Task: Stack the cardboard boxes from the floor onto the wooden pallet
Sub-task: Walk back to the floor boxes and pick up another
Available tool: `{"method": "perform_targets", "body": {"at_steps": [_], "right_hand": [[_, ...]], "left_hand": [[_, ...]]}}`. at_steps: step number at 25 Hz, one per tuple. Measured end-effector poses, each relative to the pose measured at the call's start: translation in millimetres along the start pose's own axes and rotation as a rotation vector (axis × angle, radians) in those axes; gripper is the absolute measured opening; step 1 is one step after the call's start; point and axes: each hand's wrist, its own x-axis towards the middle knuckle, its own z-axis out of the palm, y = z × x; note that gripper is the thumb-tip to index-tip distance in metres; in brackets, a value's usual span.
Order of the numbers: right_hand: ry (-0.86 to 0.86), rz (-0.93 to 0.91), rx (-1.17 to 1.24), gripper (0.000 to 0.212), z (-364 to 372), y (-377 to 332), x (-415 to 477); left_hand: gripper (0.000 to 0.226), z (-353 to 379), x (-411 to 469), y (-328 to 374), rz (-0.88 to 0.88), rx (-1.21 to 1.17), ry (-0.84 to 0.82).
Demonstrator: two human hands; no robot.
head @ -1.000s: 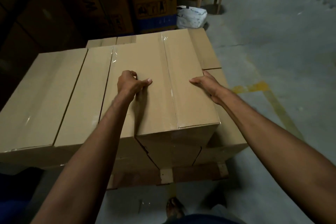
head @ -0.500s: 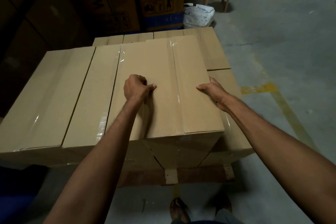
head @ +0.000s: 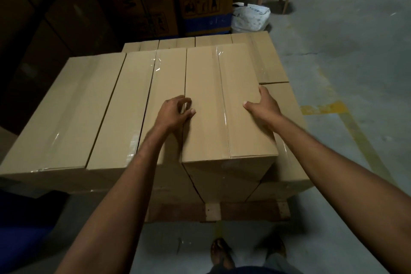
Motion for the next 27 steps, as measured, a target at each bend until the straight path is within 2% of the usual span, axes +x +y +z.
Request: {"method": "perform_targets", "body": {"at_steps": [2,6,8,10,16,27], "right_hand": [[-0.008,-0.063,-0.256,0.083,8,-3,-23],[0.004,-0.189,-0.517,0.065,32,6,-75],[0.039,-0.221,-0.592,0.063,37,14,-89],[0.067,-0.237,-0.612,0.063,39,15,-92],[0.091,-0.267,-0.666,0.061,45,8,-91],[0.06,-0.257,-0.55,0.06,37,10,-91]], "left_hand": [[0.06,-5,-22,-2,0.028,-0.039,-0.127],[0.097,-4,-77,-14,0.066,-0.015,-0.33],[0.112,-3,-94,-21,0.127,0.024,-0.363],[0.119,-3,-101,-24,0.163,0.057,-0.365],[0.118,0,-99,-30,0.187,0.108,-0.299],[0.115,-3,-98,-27,0.111,0.012,-0.38]]}}
